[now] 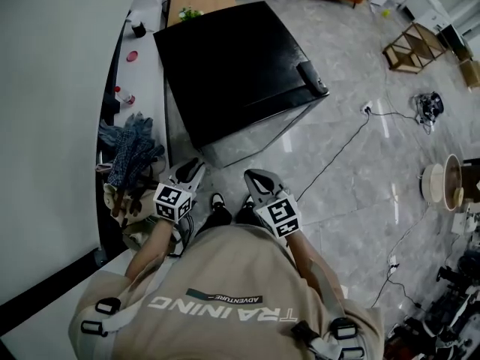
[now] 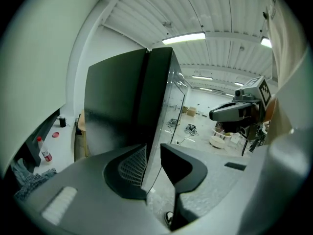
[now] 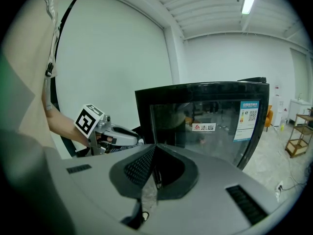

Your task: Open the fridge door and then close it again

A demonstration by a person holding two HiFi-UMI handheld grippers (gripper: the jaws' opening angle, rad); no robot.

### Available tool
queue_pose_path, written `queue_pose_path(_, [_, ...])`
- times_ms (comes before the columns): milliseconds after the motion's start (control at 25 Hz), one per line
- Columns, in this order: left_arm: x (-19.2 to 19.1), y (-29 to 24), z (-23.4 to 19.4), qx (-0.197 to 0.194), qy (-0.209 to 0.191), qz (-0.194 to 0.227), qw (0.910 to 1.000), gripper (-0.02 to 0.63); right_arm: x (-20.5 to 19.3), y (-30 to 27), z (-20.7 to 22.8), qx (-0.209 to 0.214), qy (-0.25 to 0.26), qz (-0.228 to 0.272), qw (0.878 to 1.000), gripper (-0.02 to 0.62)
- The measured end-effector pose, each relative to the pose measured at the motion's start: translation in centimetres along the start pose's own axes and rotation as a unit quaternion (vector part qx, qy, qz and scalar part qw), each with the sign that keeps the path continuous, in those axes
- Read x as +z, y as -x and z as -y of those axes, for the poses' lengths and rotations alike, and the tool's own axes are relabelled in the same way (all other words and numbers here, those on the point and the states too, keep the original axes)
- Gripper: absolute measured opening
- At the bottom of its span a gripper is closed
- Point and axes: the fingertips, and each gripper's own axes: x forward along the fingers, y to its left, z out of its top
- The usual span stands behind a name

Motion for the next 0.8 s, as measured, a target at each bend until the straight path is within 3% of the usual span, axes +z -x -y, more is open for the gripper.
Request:
queue_pose_path(560, [0.2, -2.7, -0.2, -0.006, 0.006, -0.001, 1.0000, 0.072, -0.7, -0.3, 1.1, -0.015, -0.009, -0.006, 1.000, -0.005])
queue_pose_path(800, [0.3, -3.0, -0.3, 0.010, 0.007, -0.002, 0.9999, 0.072, -0.2, -0.8, 0.4, -0.010, -0.007, 0.000, 1.000, -0.005])
